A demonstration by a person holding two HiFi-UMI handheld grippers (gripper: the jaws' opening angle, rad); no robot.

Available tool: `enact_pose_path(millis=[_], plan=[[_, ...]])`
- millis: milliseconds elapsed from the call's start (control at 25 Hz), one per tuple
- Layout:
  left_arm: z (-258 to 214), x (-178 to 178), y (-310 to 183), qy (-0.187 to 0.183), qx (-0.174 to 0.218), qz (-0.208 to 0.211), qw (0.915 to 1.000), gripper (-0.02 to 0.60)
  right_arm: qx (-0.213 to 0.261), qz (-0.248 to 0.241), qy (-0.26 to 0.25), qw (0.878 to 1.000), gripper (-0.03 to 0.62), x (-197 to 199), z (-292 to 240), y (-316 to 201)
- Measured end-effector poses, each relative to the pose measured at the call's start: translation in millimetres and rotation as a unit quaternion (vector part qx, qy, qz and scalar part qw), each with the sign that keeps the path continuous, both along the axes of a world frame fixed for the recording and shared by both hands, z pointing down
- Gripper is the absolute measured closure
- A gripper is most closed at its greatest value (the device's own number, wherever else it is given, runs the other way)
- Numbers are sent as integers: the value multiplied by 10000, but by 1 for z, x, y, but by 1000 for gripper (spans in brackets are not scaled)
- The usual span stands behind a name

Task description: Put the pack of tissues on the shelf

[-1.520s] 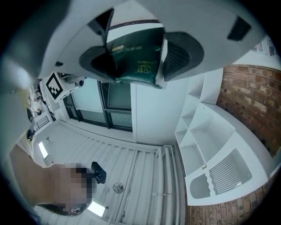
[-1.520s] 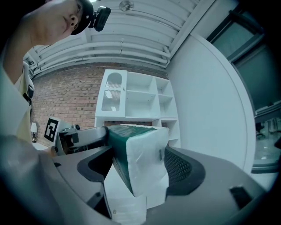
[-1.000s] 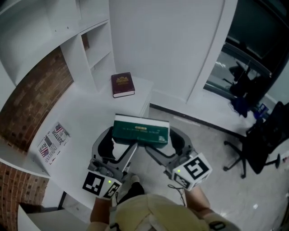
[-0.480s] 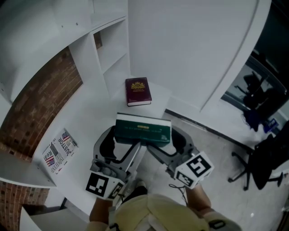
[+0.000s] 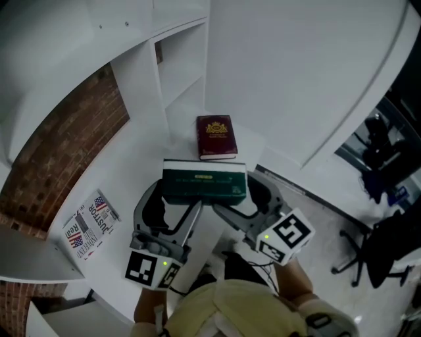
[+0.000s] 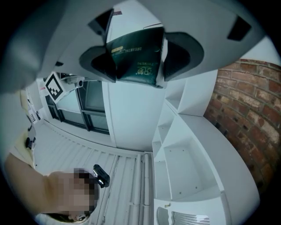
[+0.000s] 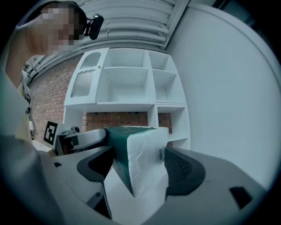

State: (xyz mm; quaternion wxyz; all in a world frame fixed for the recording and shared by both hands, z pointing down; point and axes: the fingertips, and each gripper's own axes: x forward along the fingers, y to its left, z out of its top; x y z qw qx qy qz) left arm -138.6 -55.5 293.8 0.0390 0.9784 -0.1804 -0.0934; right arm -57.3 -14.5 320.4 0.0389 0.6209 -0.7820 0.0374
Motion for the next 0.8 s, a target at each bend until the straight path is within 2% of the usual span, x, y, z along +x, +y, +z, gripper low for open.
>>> enact_pose_path(millis=[320, 520, 800], plan=[[7, 11, -49, -55, 73, -875, 9961, 235, 183, -941, 275, 9950, 224, 15, -3, -64], [8, 43, -74, -46, 21, -1496, 9887, 235, 84, -1501, 211, 9884, 224, 51, 0, -98], [5, 89, -105, -177, 80, -1889, 9818, 235, 31, -1924, -17, 9813, 224, 94, -3, -136]])
